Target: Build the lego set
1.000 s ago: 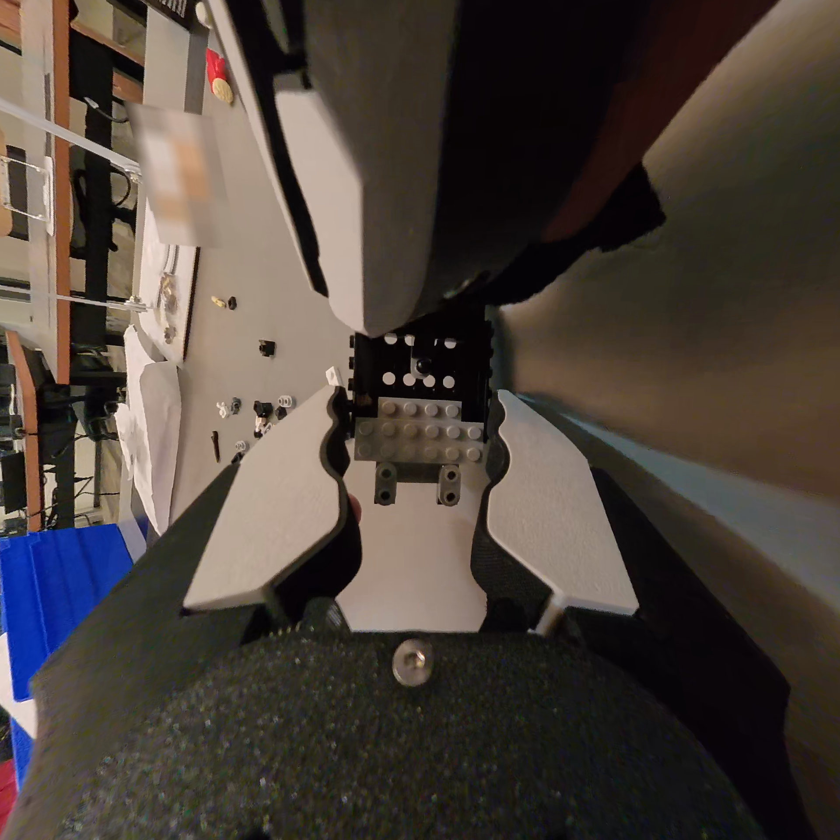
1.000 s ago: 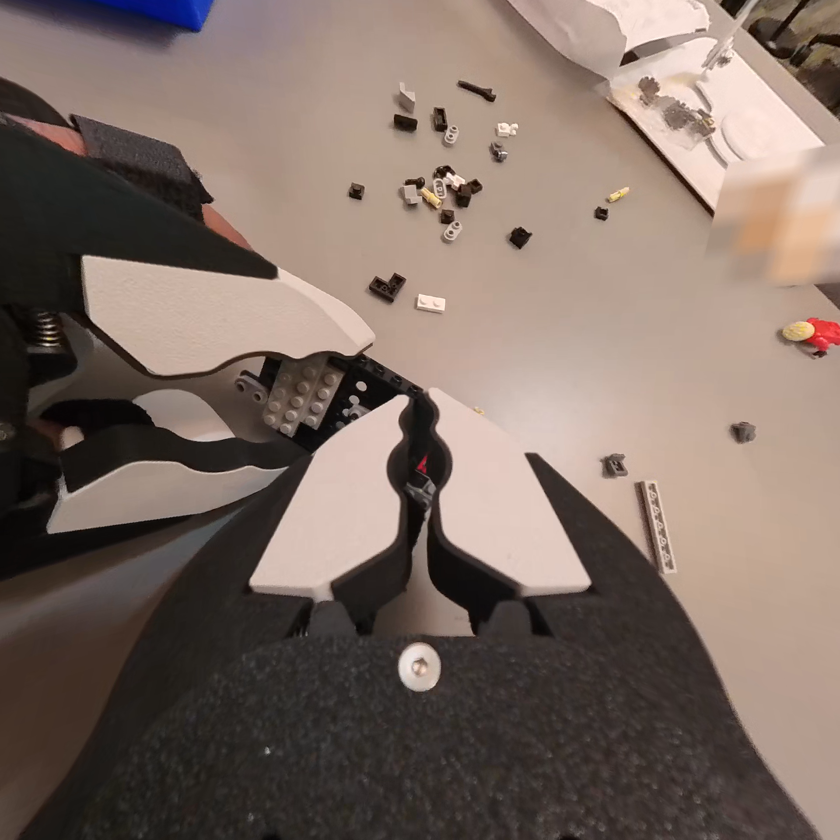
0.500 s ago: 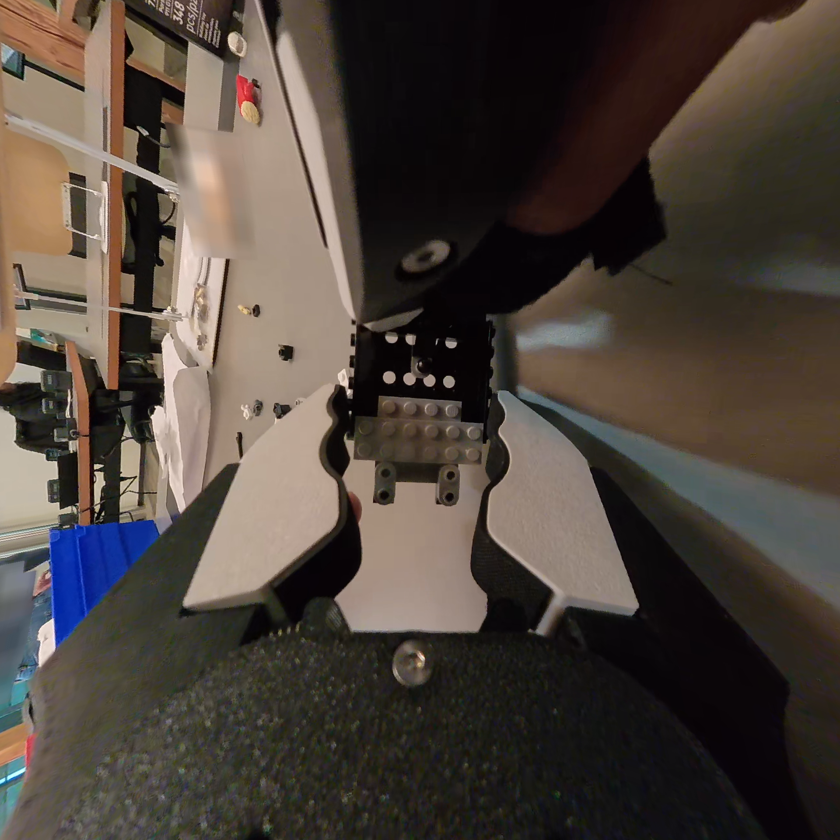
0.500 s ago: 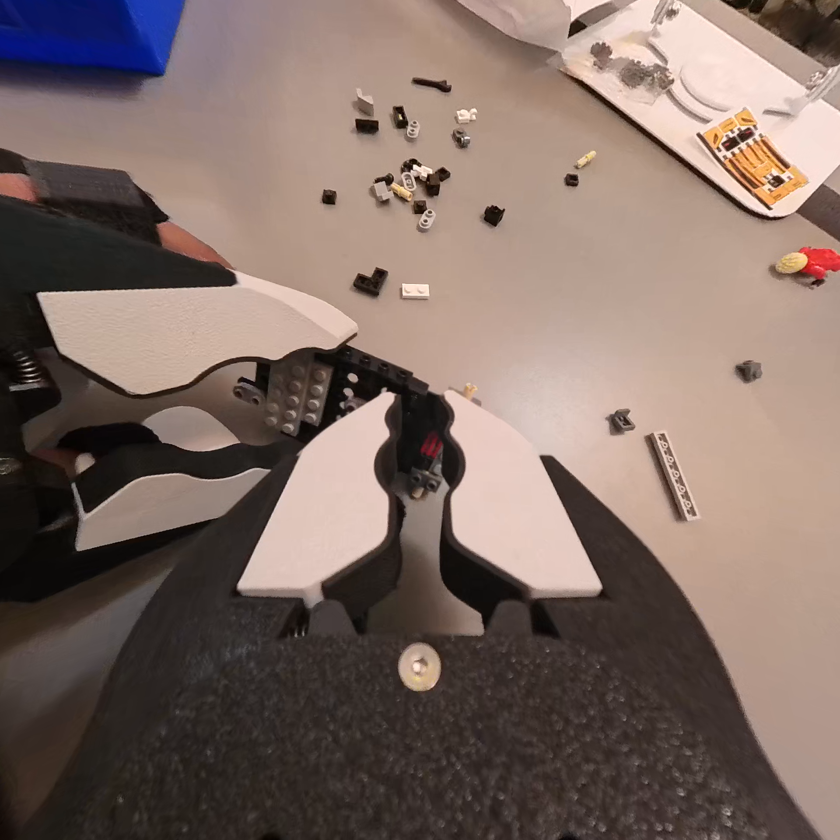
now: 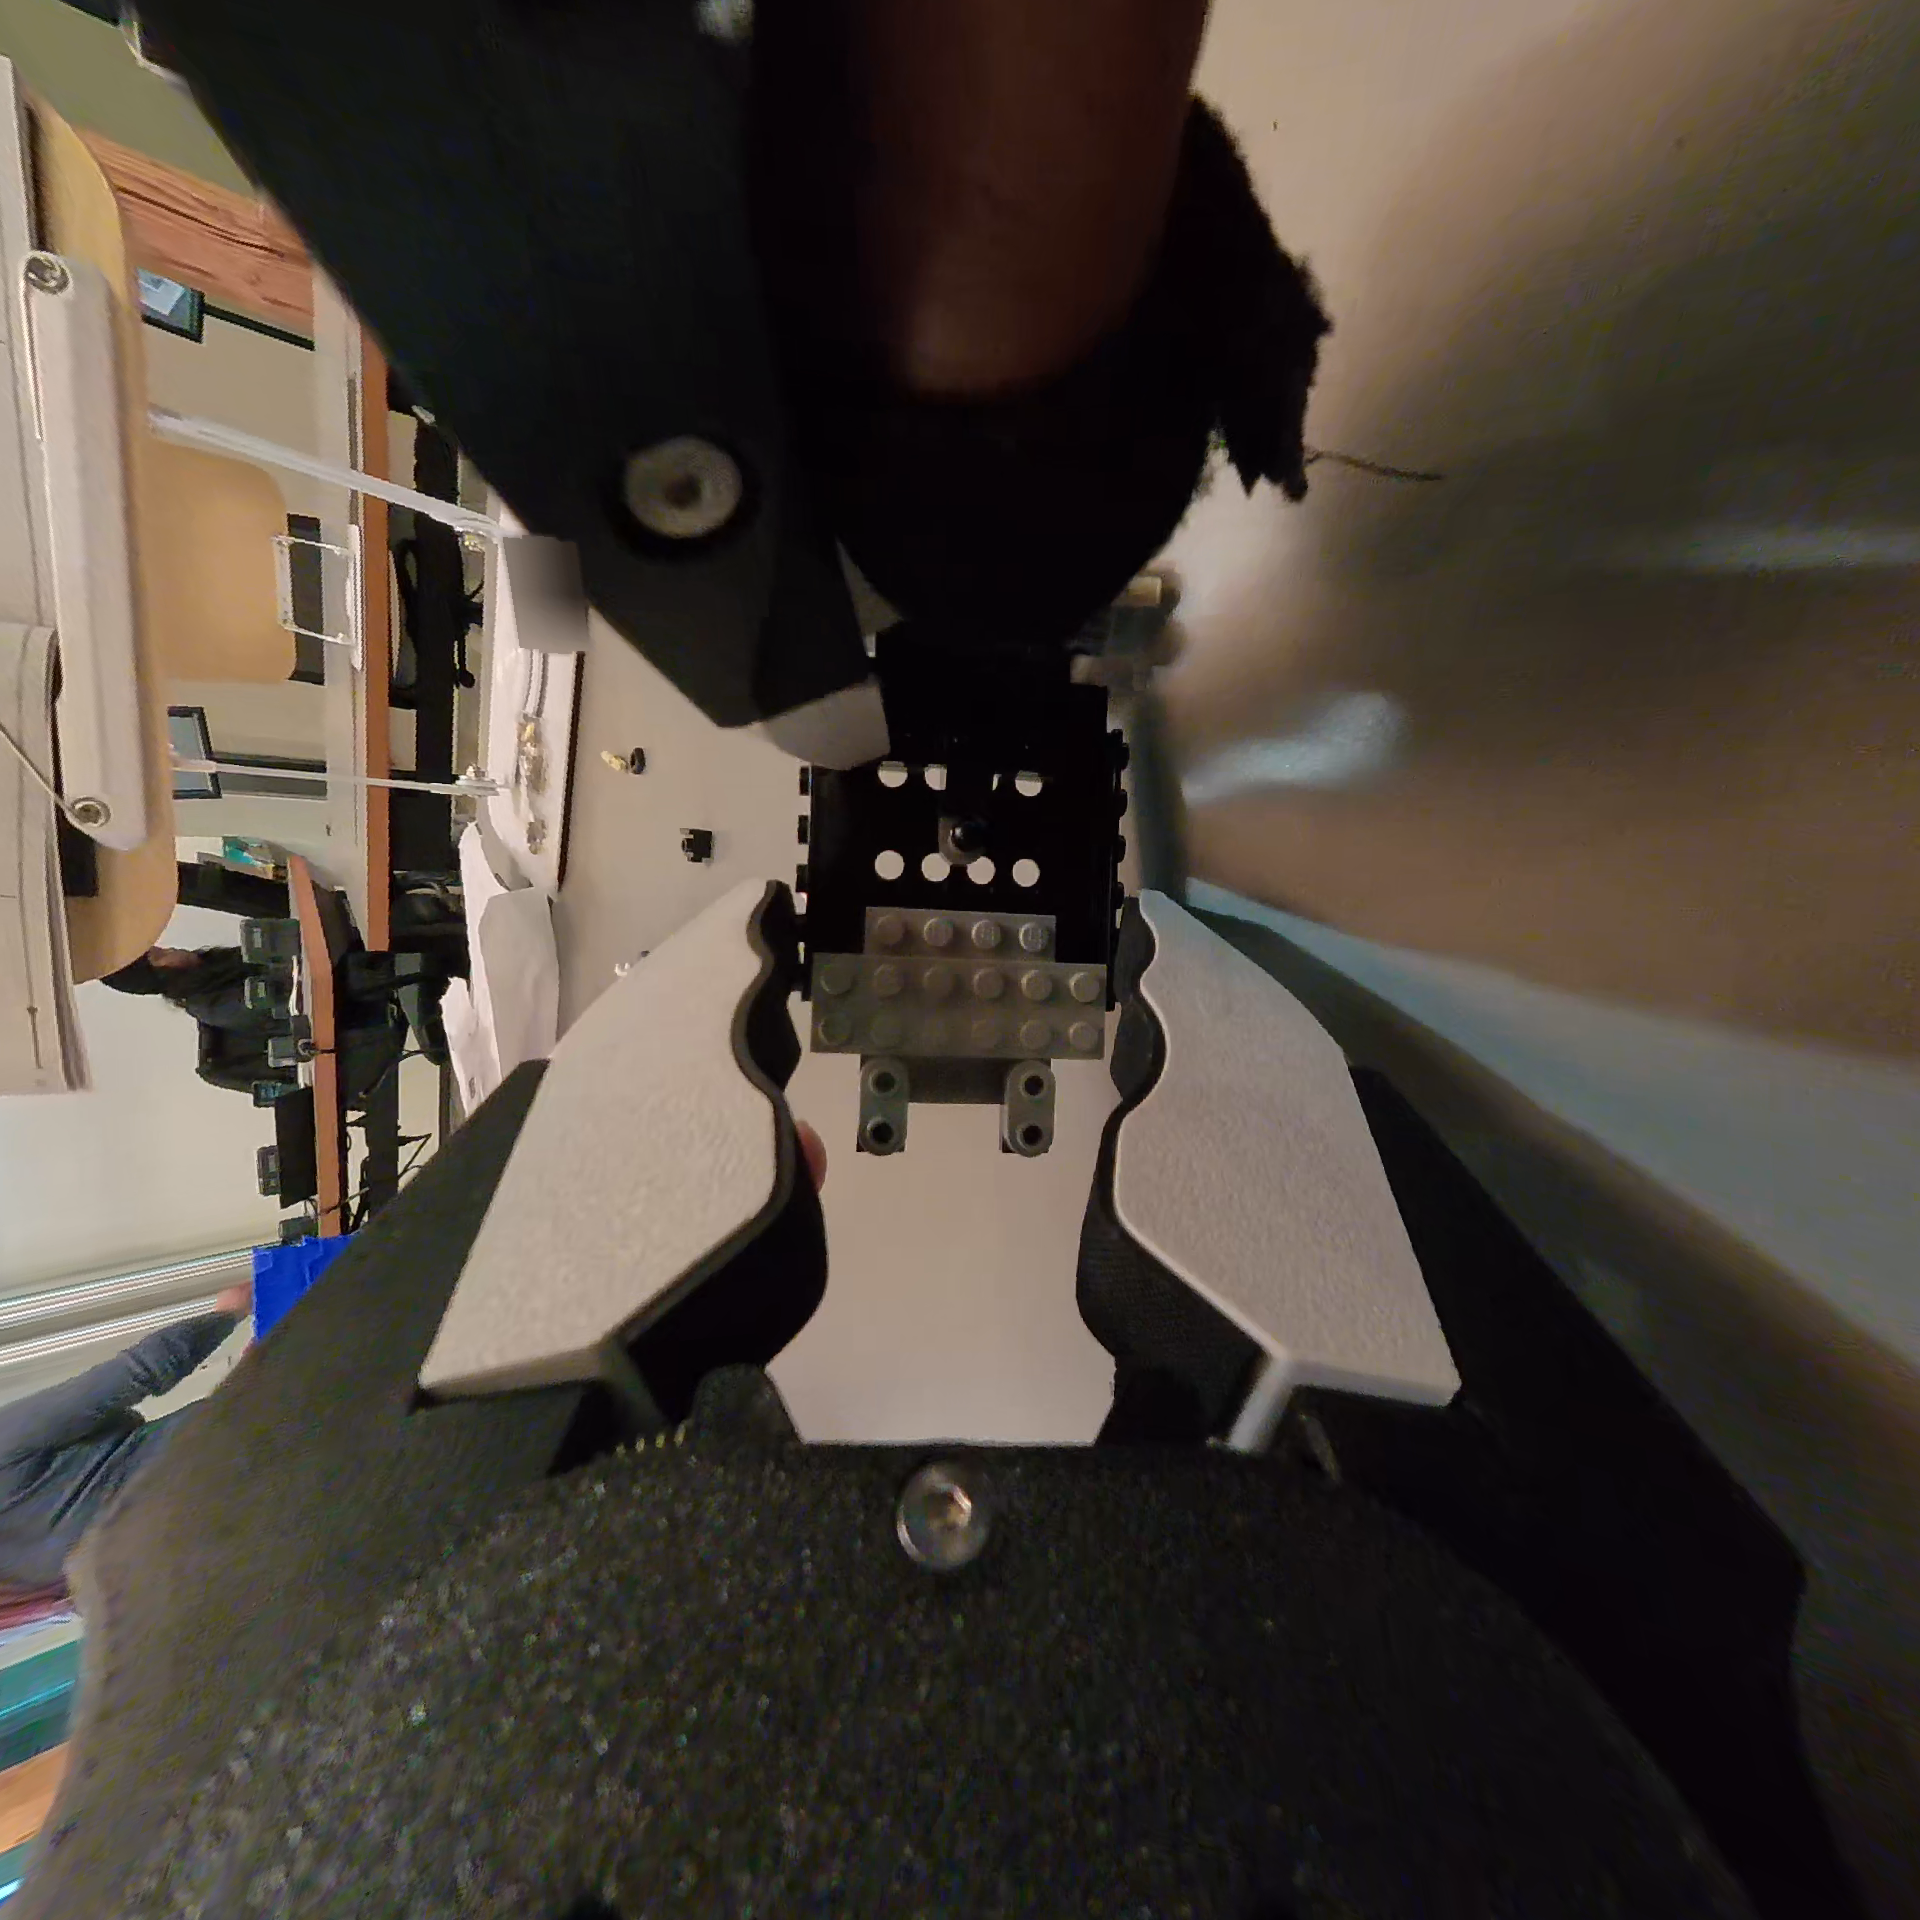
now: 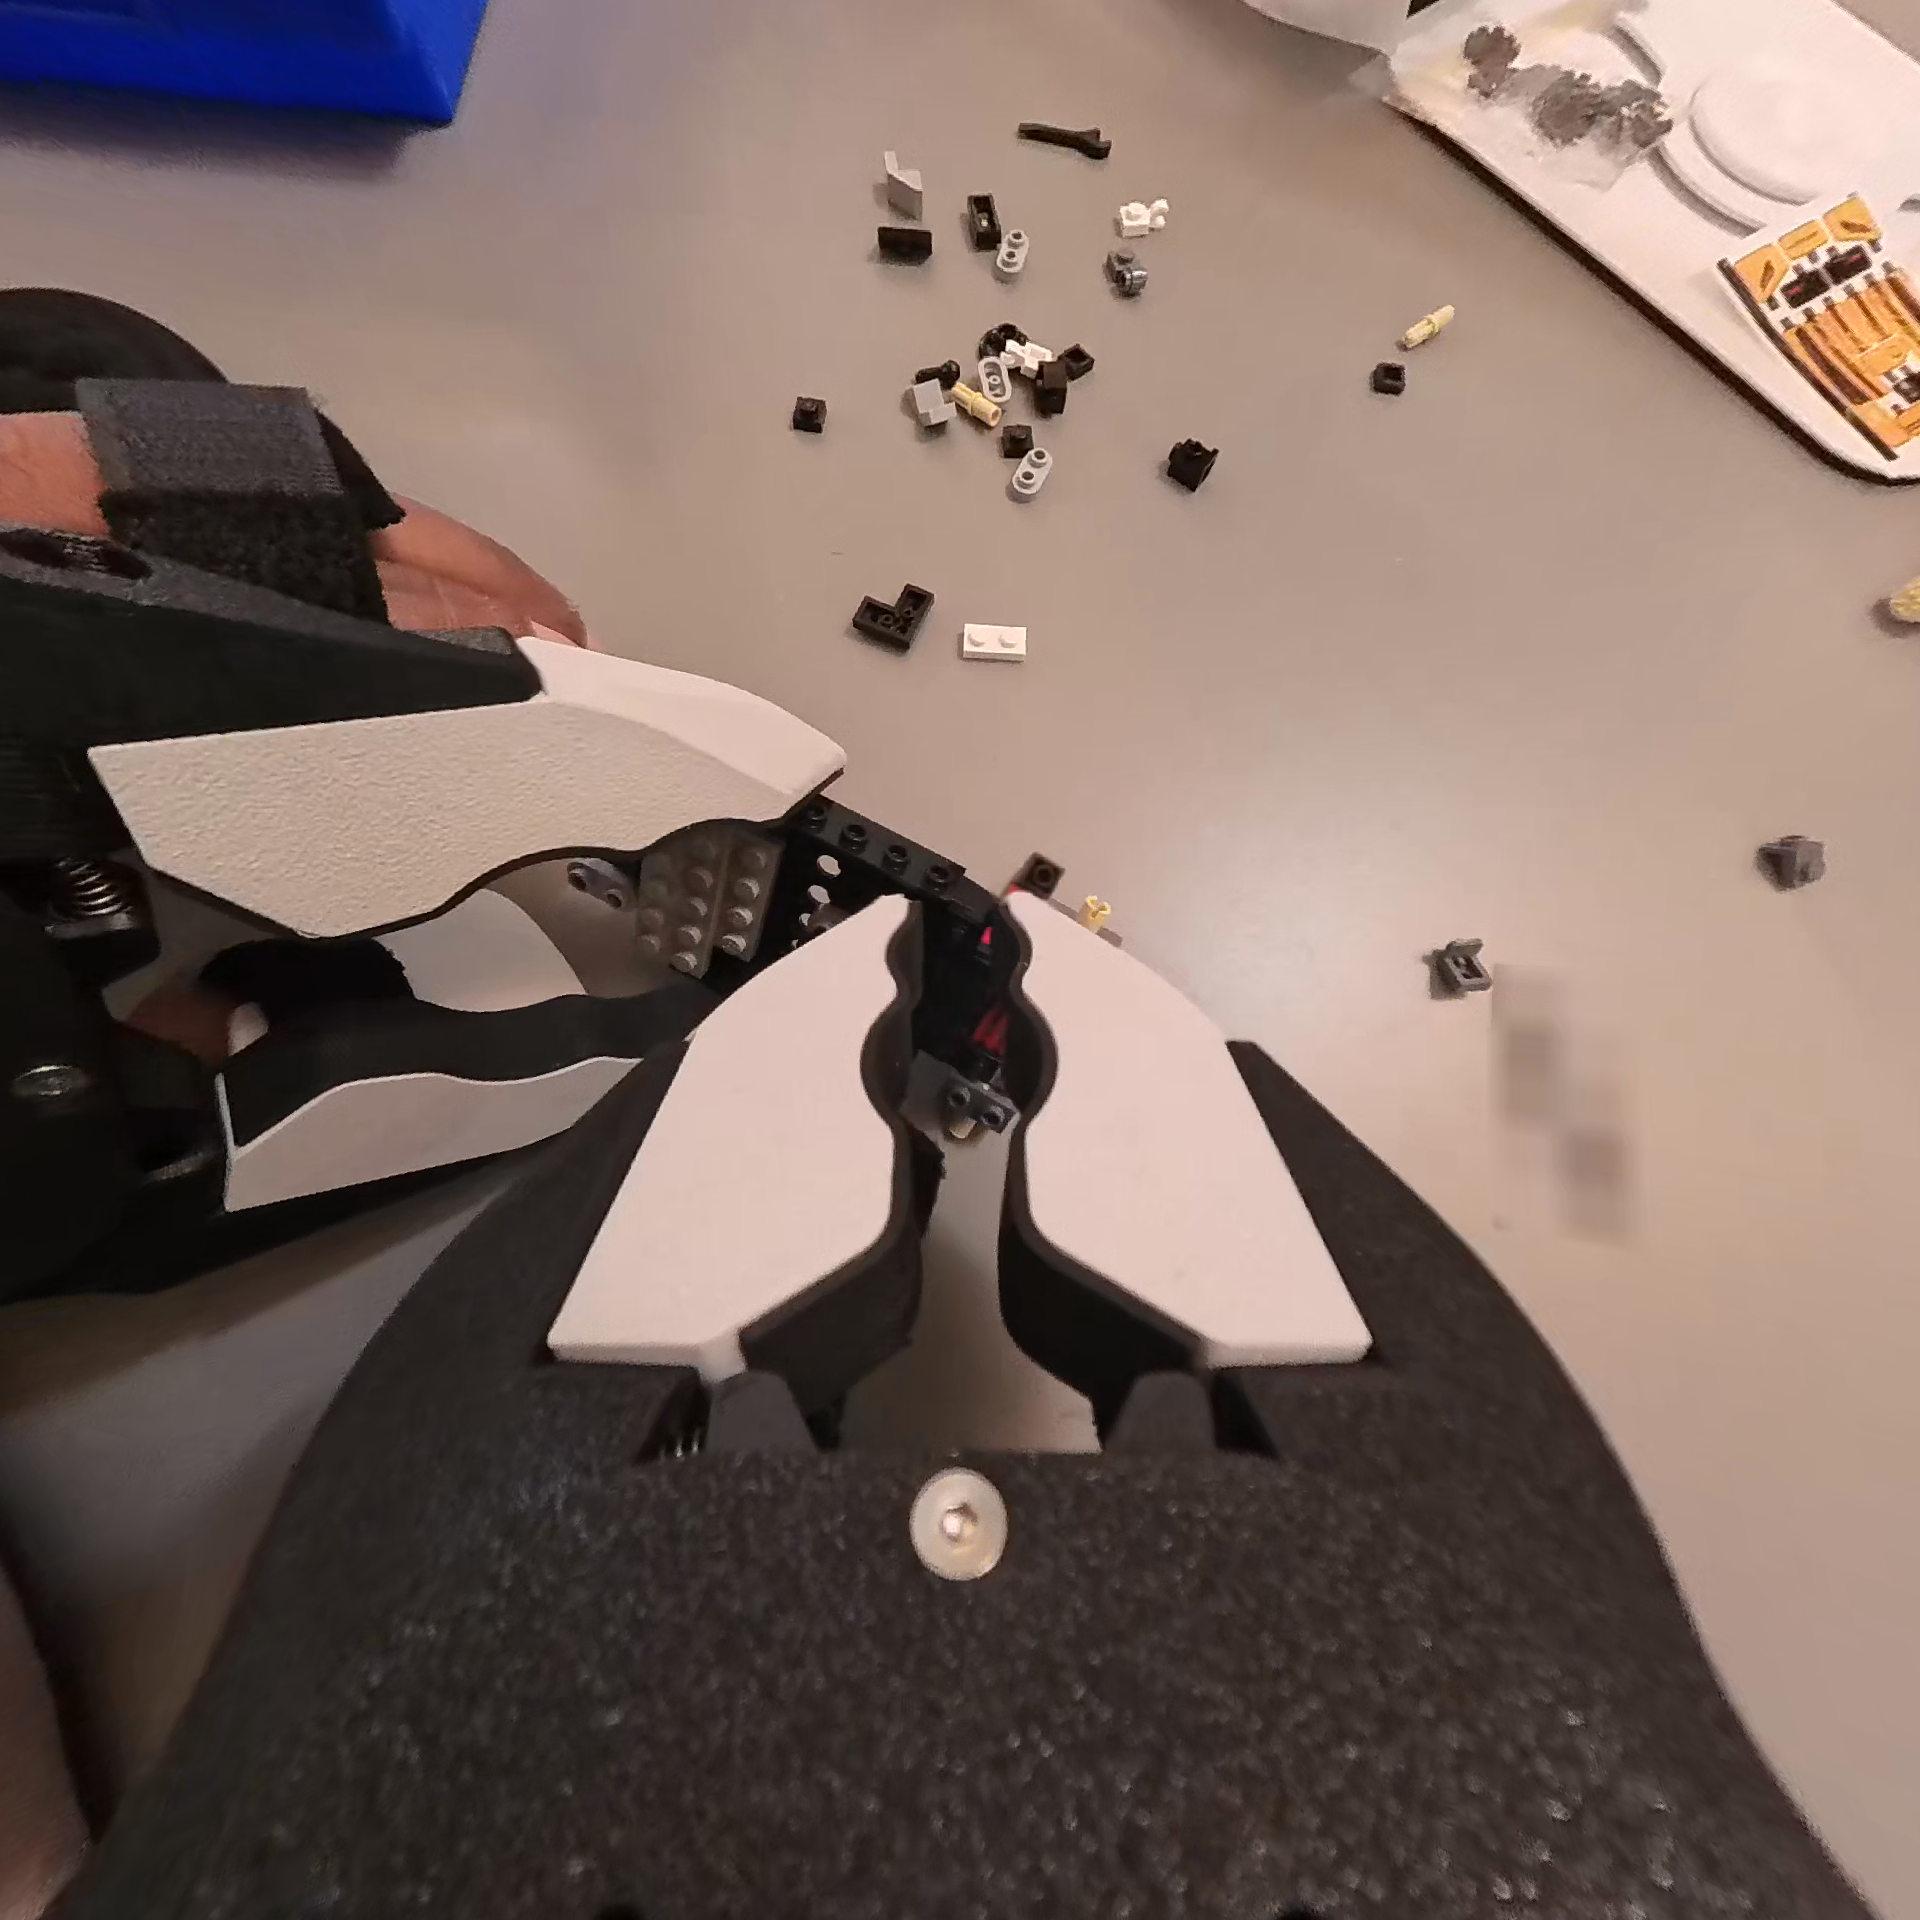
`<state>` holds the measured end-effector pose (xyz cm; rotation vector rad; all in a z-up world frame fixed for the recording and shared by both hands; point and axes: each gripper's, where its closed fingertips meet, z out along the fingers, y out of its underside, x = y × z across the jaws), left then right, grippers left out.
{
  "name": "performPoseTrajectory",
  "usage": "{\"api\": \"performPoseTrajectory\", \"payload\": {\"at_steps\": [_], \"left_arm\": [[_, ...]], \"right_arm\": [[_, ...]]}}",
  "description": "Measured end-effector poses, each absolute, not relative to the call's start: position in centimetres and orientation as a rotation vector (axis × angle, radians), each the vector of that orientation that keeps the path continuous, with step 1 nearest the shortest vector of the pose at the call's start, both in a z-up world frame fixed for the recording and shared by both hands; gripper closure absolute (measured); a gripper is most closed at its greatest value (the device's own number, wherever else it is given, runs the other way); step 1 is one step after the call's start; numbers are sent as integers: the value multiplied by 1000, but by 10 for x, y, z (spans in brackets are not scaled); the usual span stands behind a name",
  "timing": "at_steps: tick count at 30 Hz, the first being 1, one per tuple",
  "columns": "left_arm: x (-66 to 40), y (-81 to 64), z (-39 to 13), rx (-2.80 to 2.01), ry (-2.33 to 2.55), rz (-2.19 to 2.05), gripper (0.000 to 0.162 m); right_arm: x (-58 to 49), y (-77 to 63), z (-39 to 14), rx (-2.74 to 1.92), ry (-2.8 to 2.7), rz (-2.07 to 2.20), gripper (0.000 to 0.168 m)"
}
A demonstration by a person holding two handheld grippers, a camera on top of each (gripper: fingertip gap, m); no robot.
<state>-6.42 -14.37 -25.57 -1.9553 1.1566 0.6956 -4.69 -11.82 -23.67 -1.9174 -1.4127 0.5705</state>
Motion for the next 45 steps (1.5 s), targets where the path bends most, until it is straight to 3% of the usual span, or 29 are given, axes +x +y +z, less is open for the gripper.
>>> {"api": "performPoseTrajectory", "payload": {"at_steps": [1,38,45], "left_arm": [[-64,-144,-256,-1957,1155,694,103],[-60,-149,-263,-2201,1093,452,103],[-54,-156,-263,-2141,1146,360,98]], "right_arm": [[-46,-118,-237,-1923,-1401,571,158],[-37,-125,-225,-1604,-1197,400,161],[-38,-124,-230,-1673,-1211,573,161]]}}
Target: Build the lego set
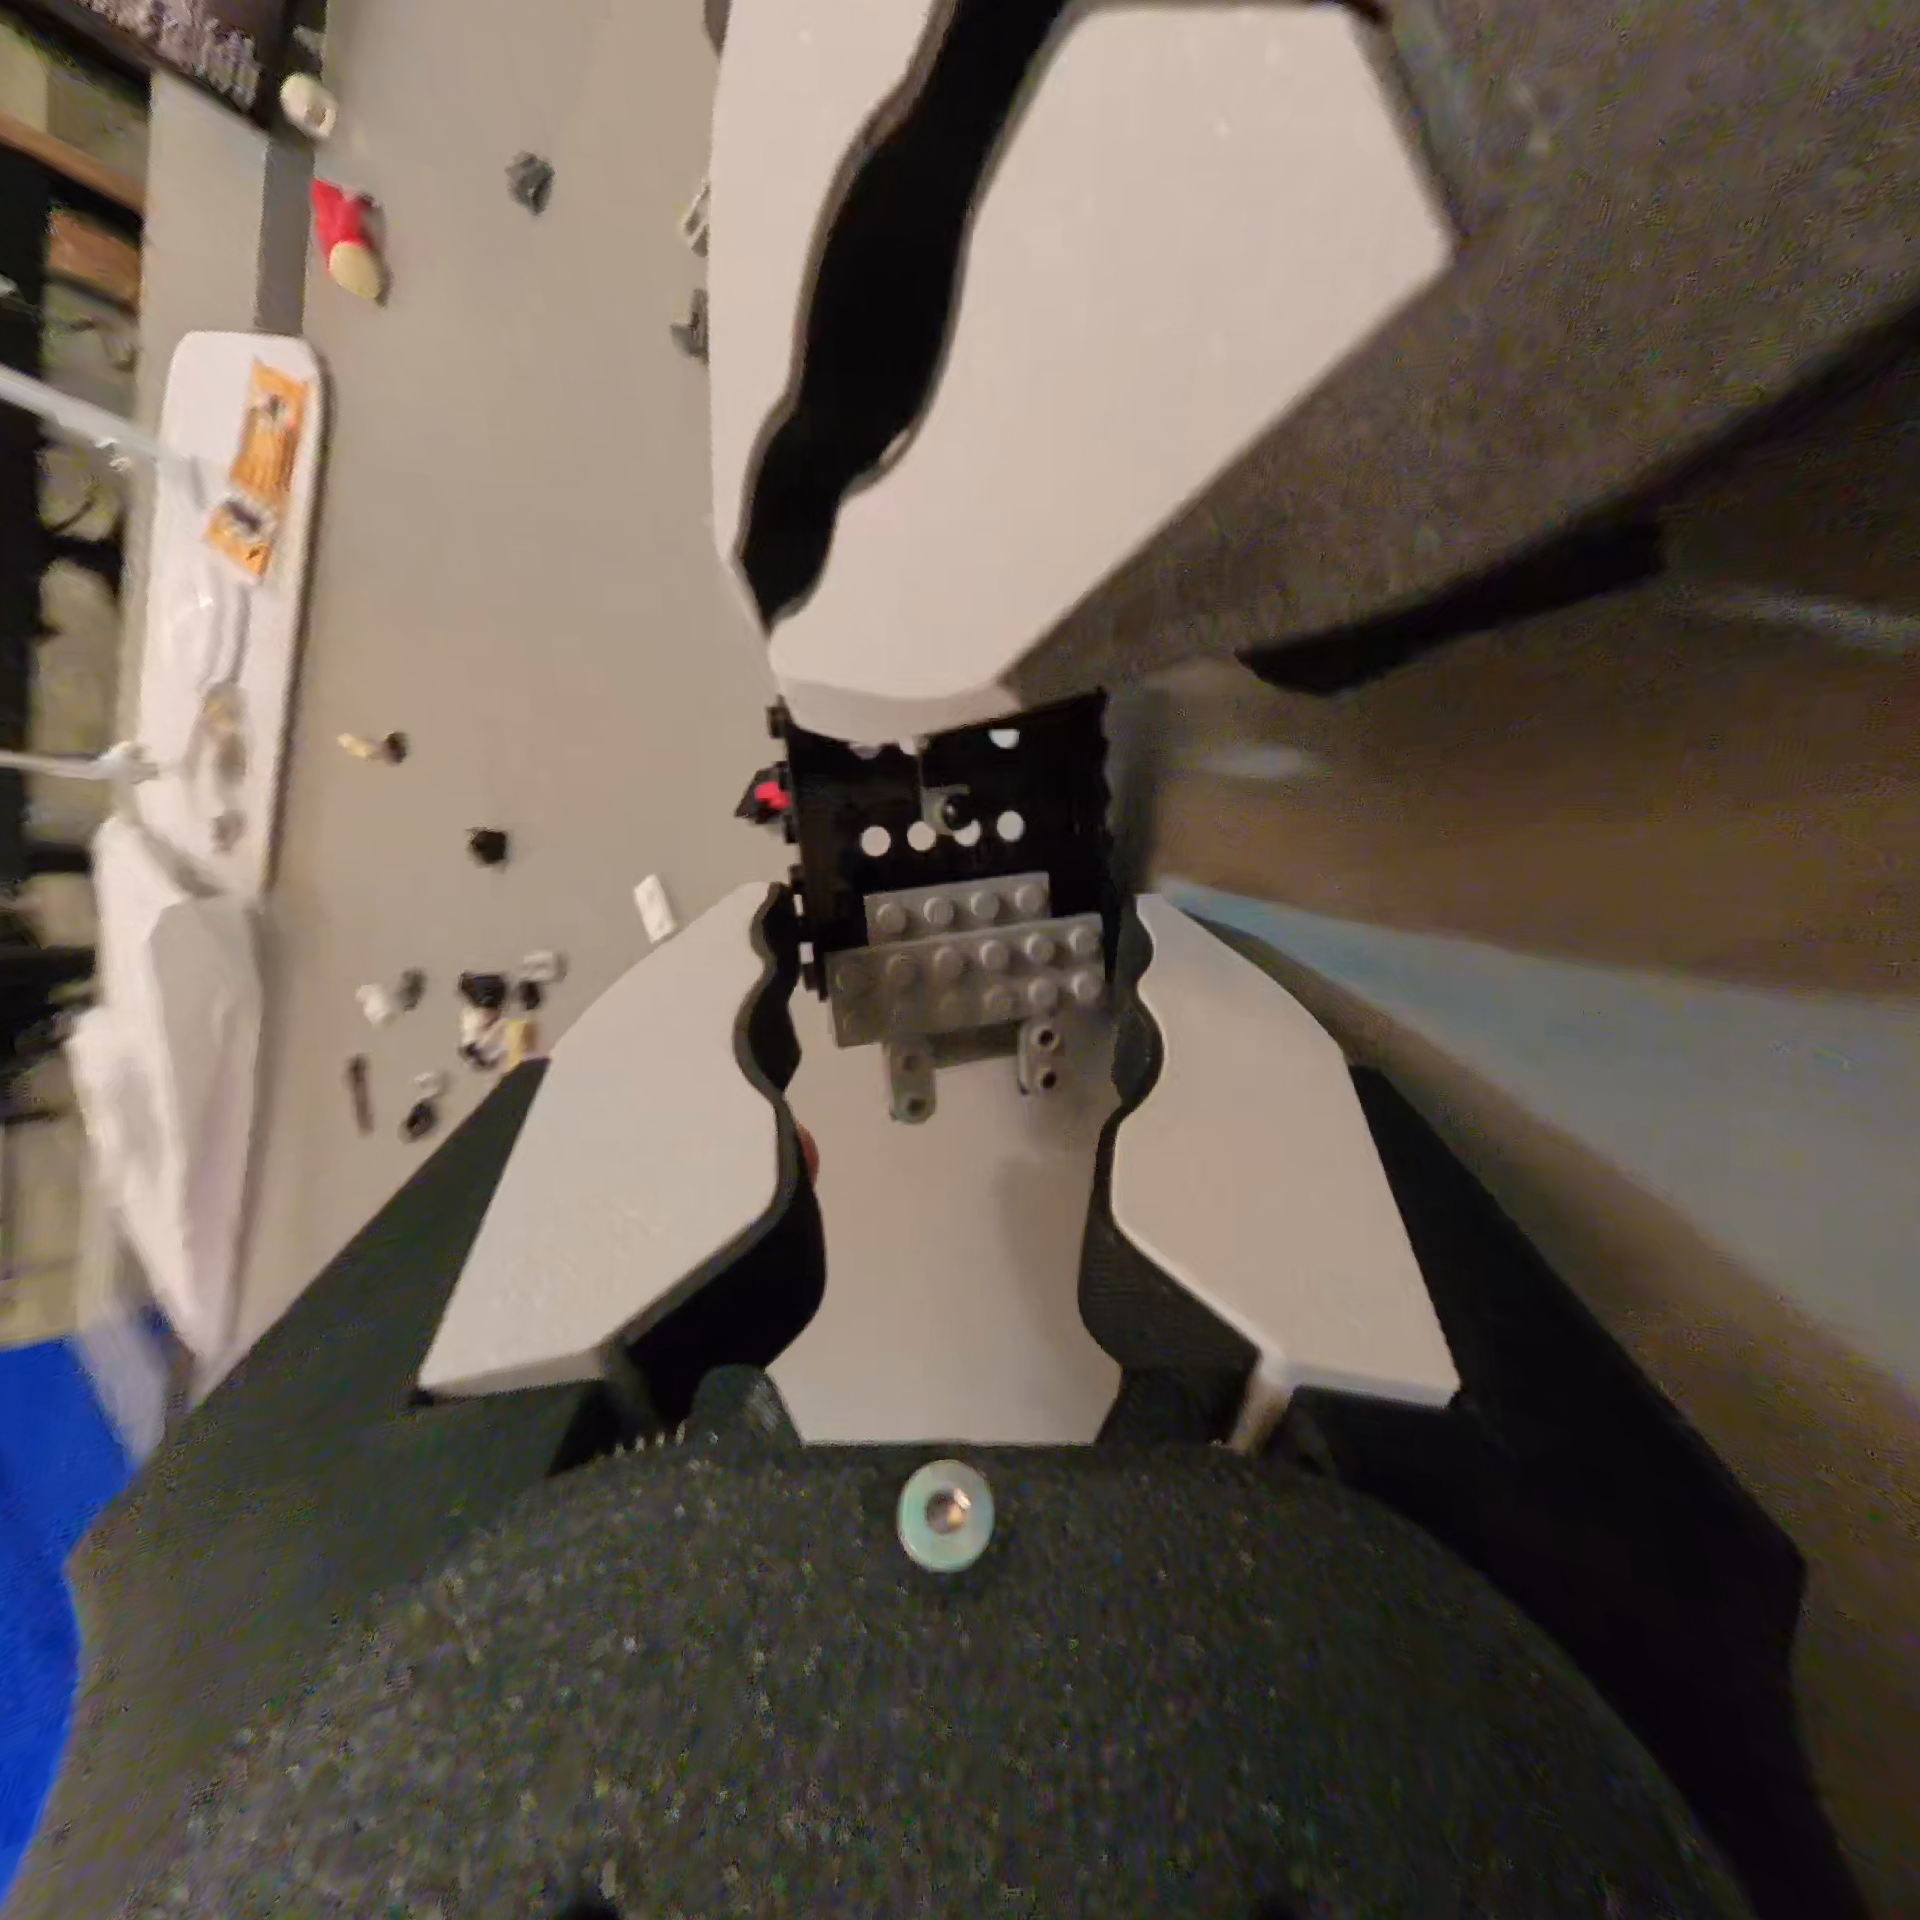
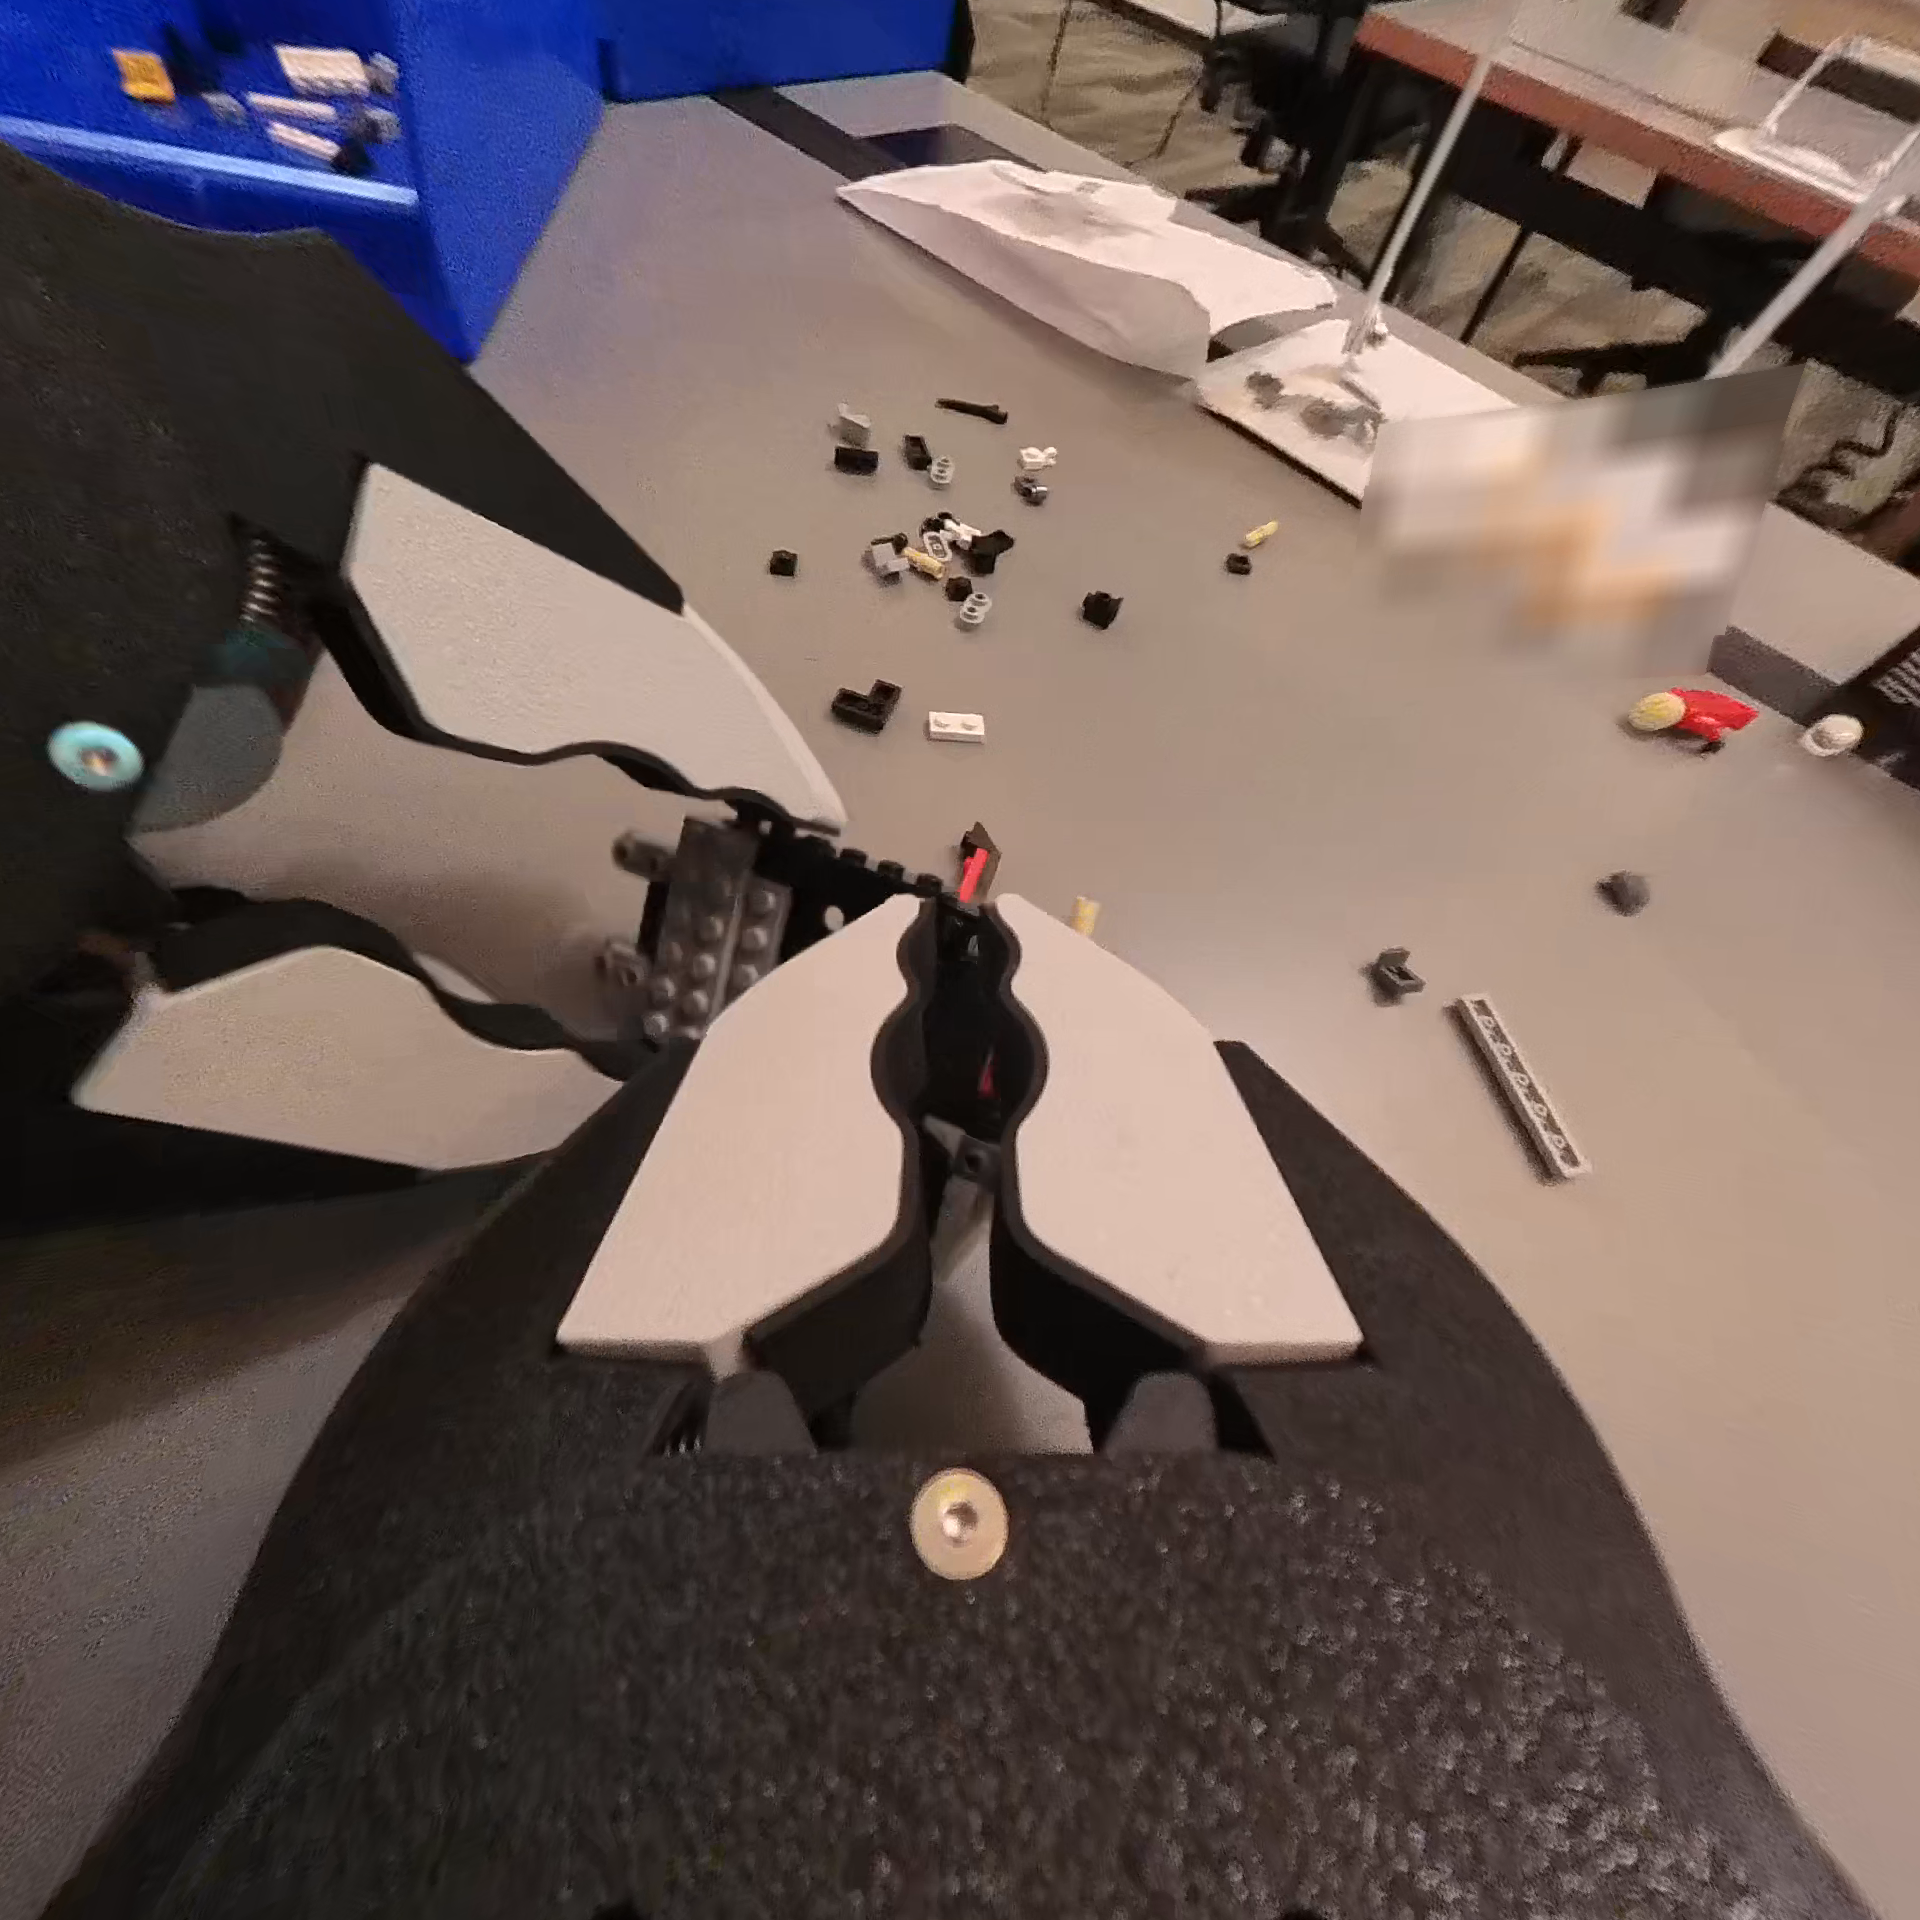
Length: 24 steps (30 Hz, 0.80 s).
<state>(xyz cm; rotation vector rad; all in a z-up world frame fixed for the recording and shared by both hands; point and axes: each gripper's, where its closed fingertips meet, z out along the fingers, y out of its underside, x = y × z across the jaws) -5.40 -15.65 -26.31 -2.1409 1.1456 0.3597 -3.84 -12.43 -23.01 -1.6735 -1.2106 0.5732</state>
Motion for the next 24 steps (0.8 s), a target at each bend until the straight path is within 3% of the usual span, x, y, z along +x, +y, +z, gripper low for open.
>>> {"api": "performPoseTrajectory", "payload": {"at_steps": [7,10,14,24], "left_arm": [[-38,-169,-236,-2115,919,-456,94],[-31,-163,-227,-2101,770,-825,103],[-28,-161,-240,-2172,782,-879,144],[-31,-156,-248,-2280,575,-909,150]], "right_arm": [[-40,-131,-223,-1546,-1301,698,161],[-44,-142,-217,-1432,-1371,734,161],[-48,-150,-215,-1354,-1436,740,161],[-47,-144,-221,-1322,-1441,592,162]]}}
